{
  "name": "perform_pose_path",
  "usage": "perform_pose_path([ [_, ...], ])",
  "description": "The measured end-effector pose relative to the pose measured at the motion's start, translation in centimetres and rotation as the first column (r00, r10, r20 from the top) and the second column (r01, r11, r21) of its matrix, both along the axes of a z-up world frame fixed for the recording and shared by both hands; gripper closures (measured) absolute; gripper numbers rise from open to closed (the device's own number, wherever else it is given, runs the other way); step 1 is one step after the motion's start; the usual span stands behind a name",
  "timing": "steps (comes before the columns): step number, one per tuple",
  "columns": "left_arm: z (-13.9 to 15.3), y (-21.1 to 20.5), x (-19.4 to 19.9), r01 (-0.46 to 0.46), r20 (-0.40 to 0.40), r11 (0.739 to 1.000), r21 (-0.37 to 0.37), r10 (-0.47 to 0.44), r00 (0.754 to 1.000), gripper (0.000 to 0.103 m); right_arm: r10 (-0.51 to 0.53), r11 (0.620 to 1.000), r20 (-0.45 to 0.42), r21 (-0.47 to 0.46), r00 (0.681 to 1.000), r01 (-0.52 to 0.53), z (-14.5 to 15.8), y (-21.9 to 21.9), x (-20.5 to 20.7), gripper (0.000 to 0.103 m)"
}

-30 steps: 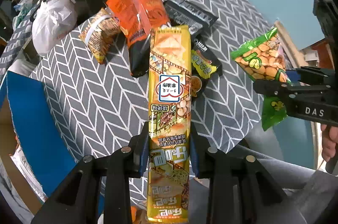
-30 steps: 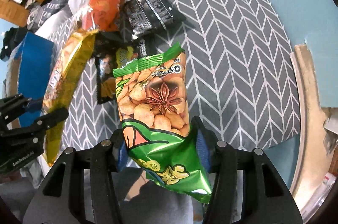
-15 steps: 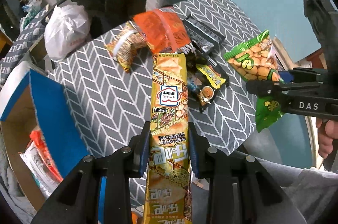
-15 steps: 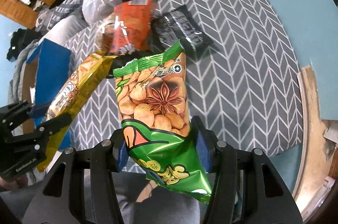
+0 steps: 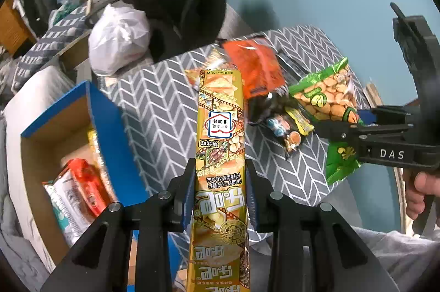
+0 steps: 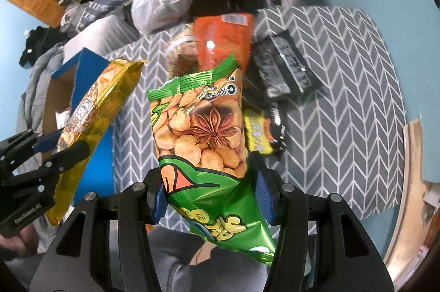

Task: Organize snacks
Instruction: 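Lift both packets and carry them over the box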

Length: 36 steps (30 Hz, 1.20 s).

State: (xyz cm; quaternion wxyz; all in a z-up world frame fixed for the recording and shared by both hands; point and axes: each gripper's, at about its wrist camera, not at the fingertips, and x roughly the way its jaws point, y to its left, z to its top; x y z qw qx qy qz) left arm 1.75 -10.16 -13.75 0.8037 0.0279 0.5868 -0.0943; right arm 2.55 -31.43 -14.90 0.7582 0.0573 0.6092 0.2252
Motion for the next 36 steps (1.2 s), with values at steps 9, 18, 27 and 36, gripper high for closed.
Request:
perform_pose_path([
  [9,1.7,3.9,-0.3,-0.109,0.028,0.994,-0.025,0.109,0.994,0.071,0.065,0.998,0.032,0.012,0.997,-0.065,1.8,3.7,1.1,0.05],
  [18,2.5,8.1,-1.3,-0.23,0.038,0.972,-0.044,0.232,0.972,0.071,0.142,0.989,0.052,0.018,0.988,-0.144,3.0,7.3,1.4,0.05],
  [27,3.2,12.0,-2.3,-0.333,0.055,0.942,-0.043,0.335,0.941,0.071,0.237,0.97,0.082,0.029,0.968,-0.24,4.3,12.3,1.5,0.05],
  [36,3.6,16.3,-3.9,-0.425,0.071,0.905,-0.034,0.426,0.902,0.071,0.349,0.934,0.1,0.043,0.932,-0.355,5.1,18.7,1.1,0.05],
])
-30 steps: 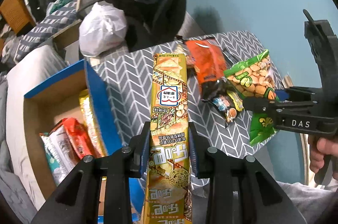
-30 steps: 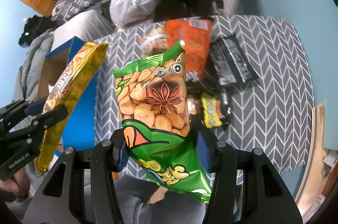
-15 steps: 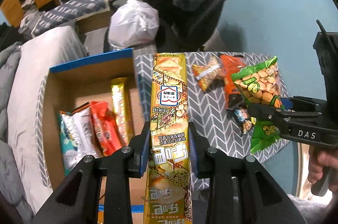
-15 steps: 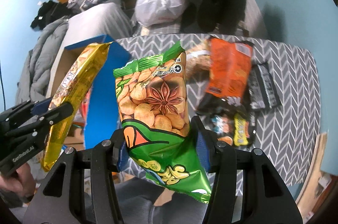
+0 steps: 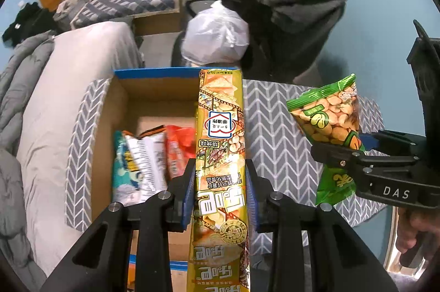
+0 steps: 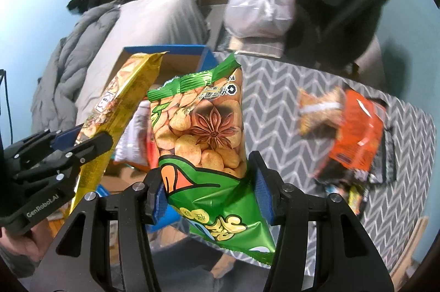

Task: Organize snacks
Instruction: 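Lift both packets and carry them over the box, then open both tools to drop the yellow bar and peanut bag into the box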

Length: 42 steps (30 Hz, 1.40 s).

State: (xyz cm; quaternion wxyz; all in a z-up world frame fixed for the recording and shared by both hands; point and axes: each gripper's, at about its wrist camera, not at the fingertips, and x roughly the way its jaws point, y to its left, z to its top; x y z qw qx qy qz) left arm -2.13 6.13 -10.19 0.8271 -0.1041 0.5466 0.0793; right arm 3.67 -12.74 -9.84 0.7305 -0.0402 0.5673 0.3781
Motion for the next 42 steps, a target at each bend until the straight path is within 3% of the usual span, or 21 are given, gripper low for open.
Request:
perform_pose_path([
  [12,-1.7,6.1,-1.8,-0.126,-0.015,0.992,0.013,0.127,0.992,0.071,0.117,0.993,-0.019,-0.021,0.993,-0.117,-0.3,8.5,-1.4,0.05],
  [22,-4.3,8.9,-1.7,-0.167,-0.043,0.986,0.007,0.167,0.985,0.071,0.128,0.991,-0.079,-0.033,0.989,-0.131,-2.4,12.5,-1.6,0.05],
  [34,-5.6,9.8,-1.5,-0.19,-0.076,0.982,0.006,0.19,0.979,0.069,0.093,0.993,-0.128,-0.066,0.987,-0.102,-4.1,13.9,-1.0,0.046],
  [38,-4.8,10.0,-1.4,-0.201,-0.049,0.98,-0.005,0.2,0.978,0.057,0.066,0.996,-0.147,-0.051,0.987,-0.074,-3.9,13.4,-0.4,0.04],
  [42,-4.4,10.0,-1.5,-0.207,-0.059,0.978,-0.006,0.207,0.977,0.057,0.05,0.997,-0.145,-0.043,0.988,-0.057,-3.2,13.0,0.0,0.039],
])
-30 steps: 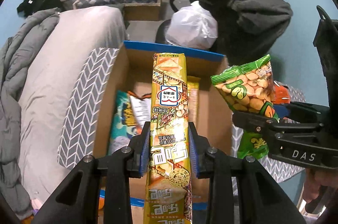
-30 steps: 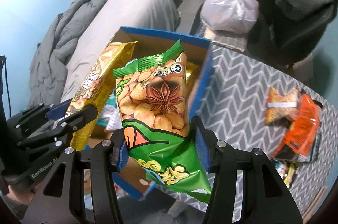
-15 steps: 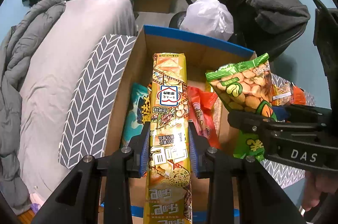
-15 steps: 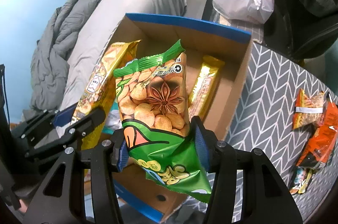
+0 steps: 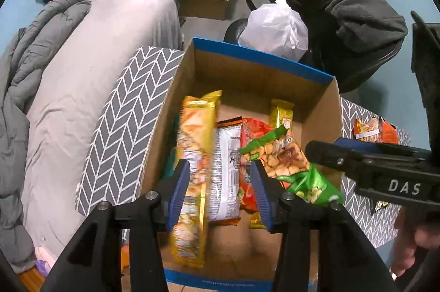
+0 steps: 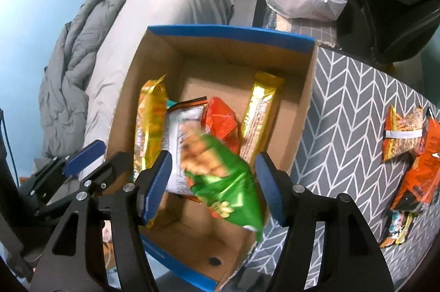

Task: Organize snacks
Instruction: 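Open both tools to drop the yellow bar and peanut bag into the box, then move both open tools back over the remaining snacks on the table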

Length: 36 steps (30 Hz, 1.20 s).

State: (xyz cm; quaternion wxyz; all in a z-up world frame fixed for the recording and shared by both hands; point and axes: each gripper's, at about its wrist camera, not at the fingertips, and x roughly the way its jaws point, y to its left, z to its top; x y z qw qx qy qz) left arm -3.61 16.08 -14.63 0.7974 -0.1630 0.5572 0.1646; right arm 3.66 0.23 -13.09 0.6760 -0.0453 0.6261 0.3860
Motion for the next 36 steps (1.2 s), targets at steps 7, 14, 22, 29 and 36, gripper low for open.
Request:
perform_pose_path([
  [7,1.0,-0.5,-0.5,-0.026,0.01,0.999,-0.033,0.027,1.0,0.045,-0.009,1.0,0.014,0.011,1.0,0.009,1.3,-1.2,0.3,0.031],
  [14,2.0,-1.7,-0.6,-0.036,0.018,0.997,-0.062,0.037,0.999,0.04,0.003,1.0,0.063,0.007,0.998,-0.003,2.8,-2.7,0.4,0.031],
  [22,2.9,-3.6,-0.7,-0.023,0.004,0.997,-0.07,0.024,1.0,0.037,-0.009,0.998,0.117,-0.065,0.993,0.017,3.9,-5.0,0.5,0.027],
  [29,3.2,-5.7,-0.1,0.019,-0.008,0.997,-0.072,-0.02,1.0,0.031,-0.026,0.995,0.17,-0.095,0.985,0.042,4.8,-7.9,0.8,0.027],
  [36,3.6,-9.6,1.9,0.114,-0.016,0.992,-0.05,-0.115,0.993,0.028,-0.081,0.988,0.181,-0.117,0.98,0.103,4.8,-12.6,2.0,0.027],
])
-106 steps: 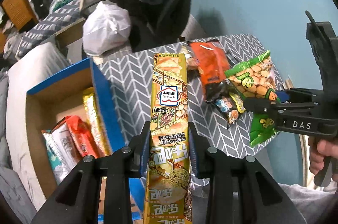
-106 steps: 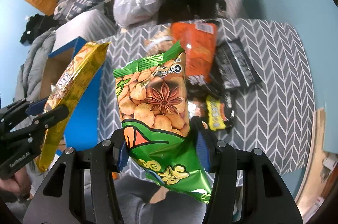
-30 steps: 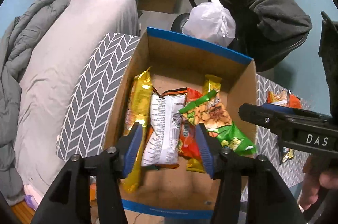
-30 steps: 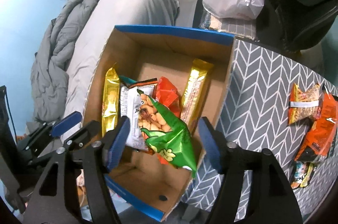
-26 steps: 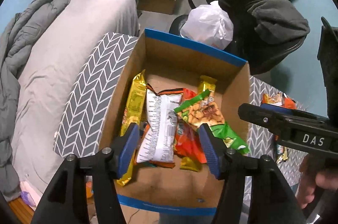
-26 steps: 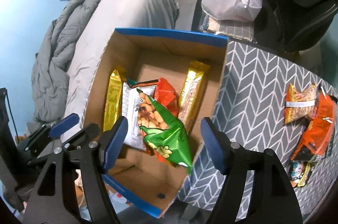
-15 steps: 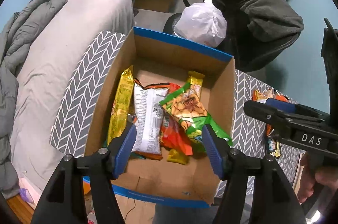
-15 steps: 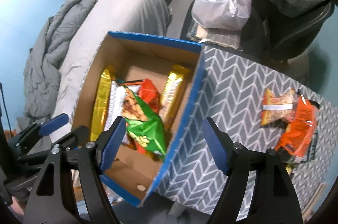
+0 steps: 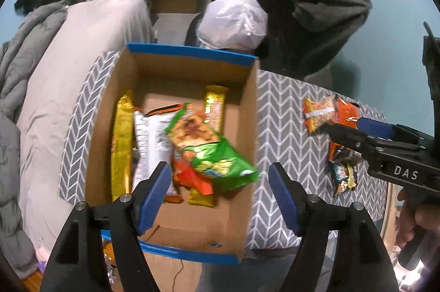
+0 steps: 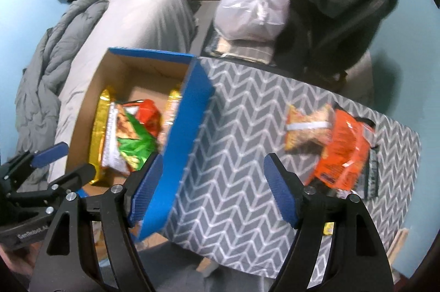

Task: Organize snacks
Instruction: 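Move both open tools back over the remaining snacks on the table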

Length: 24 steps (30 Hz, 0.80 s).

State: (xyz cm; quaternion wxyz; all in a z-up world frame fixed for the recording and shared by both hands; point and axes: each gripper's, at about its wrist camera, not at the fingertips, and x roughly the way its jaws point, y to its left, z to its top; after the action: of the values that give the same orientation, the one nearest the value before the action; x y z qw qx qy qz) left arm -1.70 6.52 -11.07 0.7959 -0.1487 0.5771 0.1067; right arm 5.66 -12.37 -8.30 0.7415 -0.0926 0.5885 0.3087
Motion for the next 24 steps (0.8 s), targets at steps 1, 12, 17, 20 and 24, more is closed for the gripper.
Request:
perform_pose_path([
  [1,0.0,-0.7,0.4,0.014,-0.002,1.0,-0.003,-0.014,1.0,0.028,-0.011,1.0,-0.002,-0.002,1.0,0.011,-0.1,-0.7,0.3,0.027],
  [12,0.1,-7.7,4.2,0.16,-0.017,0.987,0.022,-0.16,0.987,0.028,-0.112,0.993,-0.011,-0.043,0.994,0.112,-1.3,-9.5,3.2,0.027],
  [17,0.1,-10.8,5.9,0.201,-0.021,0.98,0.012,-0.2,0.98,0.027,-0.146,0.988,-0.009,-0.06,0.989,0.145,-1.7,-13.2,4.7,0.026],
  [20,-0.1,-12.1,6.7,0.214,-0.028,0.977,0.002,-0.214,0.977,0.025,-0.16,0.985,-0.007,-0.071,0.987,0.159,-2.1,-15.4,5.5,0.026],
  [24,-0.3,-14.3,8.1,0.249,-0.033,0.969,0.013,-0.248,0.968,0.024,-0.178,0.981,-0.02,-0.088,0.984,0.175,-3.1,-18.5,6.8,0.026],
])
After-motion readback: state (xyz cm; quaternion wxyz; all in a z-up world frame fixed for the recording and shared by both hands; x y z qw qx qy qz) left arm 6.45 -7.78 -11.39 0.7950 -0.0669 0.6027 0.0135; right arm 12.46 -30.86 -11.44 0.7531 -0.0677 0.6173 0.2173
